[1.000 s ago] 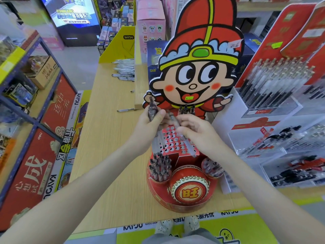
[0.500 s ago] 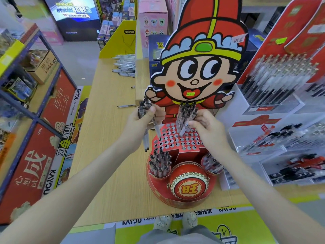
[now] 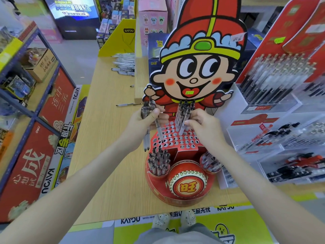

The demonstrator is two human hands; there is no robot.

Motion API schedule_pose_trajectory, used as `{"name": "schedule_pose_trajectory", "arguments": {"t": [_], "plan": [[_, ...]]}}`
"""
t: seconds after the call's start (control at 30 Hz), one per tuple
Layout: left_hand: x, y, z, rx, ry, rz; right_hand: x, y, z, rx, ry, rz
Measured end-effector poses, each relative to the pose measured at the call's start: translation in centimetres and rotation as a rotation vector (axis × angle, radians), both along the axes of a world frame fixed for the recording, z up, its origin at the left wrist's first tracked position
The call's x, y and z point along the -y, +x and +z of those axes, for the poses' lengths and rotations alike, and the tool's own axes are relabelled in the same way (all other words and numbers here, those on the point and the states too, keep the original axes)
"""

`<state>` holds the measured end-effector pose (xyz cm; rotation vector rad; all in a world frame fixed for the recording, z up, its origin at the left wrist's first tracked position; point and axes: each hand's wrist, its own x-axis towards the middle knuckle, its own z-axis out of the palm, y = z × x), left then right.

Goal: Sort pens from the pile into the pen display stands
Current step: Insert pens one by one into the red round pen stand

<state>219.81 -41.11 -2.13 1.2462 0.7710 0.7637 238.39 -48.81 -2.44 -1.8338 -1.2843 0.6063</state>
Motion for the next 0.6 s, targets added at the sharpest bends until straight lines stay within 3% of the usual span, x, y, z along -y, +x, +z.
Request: {"name": "schedule_pose_trajectory", "arguments": {"t": [0.37,0.6], "plan": [[0.0,0.5,-0.3,-0.029,0.010,0.001,-0.5,-1.0,-2.3,0.007,-0.071,-0.113],[0.2,1.2,0.3,-0.042,0.047,-0.069,-0.1,0.1,-1.1,0.327,-0.145,0.116]]}}
